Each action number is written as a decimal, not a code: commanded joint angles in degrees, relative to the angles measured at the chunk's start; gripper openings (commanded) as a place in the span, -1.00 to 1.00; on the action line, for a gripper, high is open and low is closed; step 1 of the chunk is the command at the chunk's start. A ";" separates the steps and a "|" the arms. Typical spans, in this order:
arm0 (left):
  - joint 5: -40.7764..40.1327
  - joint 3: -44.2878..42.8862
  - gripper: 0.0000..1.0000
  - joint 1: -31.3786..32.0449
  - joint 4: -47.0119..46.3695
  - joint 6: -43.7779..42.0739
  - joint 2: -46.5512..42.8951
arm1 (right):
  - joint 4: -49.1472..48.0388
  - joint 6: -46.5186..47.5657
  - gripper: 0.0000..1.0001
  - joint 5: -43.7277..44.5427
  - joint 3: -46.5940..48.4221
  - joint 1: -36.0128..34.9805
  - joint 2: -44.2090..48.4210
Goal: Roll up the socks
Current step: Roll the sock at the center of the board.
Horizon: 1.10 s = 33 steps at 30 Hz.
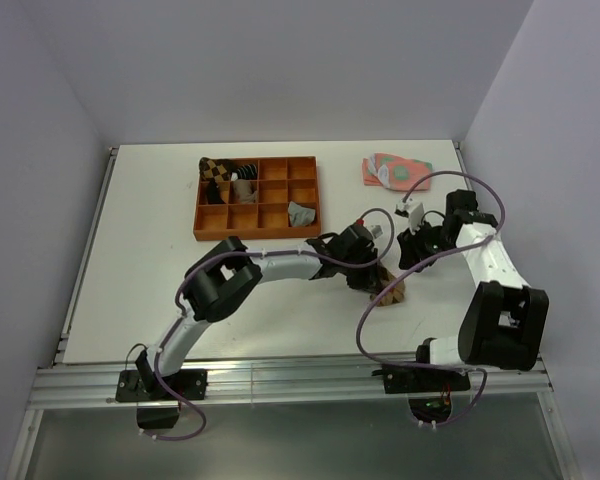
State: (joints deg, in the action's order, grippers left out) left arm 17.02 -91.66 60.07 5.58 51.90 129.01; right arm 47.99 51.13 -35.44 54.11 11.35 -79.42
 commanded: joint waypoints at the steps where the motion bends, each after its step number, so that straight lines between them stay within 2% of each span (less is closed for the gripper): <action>1: 7.76 0.51 -0.99 -3.02 8.48 1.79 3.44 | -2.55 2.74 0.04 -3.23 -2.24 0.51 4.97; 6: 15.04 1.48 -0.99 -5.05 7.51 2.50 5.90 | 1.48 12.22 0.08 -4.90 -5.24 0.42 8.14; 12: 17.96 -2.38 -0.99 -6.90 11.89 1.37 9.15 | 5.63 21.55 0.15 -4.64 -8.48 -0.89 9.28; 22: 18.23 -8.71 -0.99 -7.43 17.09 0.92 13.28 | 0.45 22.34 0.28 -0.69 -14.55 -8.45 11.92; 31: 18.76 -9.51 -0.99 -7.51 17.44 1.45 13.46 | -7.81 18.65 0.29 5.73 -18.77 -16.98 11.31; 33: 19.19 -8.72 -0.99 -7.52 16.57 1.89 13.29 | -8.17 18.74 0.23 6.78 -18.95 -17.77 10.08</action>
State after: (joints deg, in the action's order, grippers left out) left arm 40.62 -102.04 52.27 16.62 55.81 138.61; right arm 43.00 70.76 -30.46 35.92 -5.13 -68.73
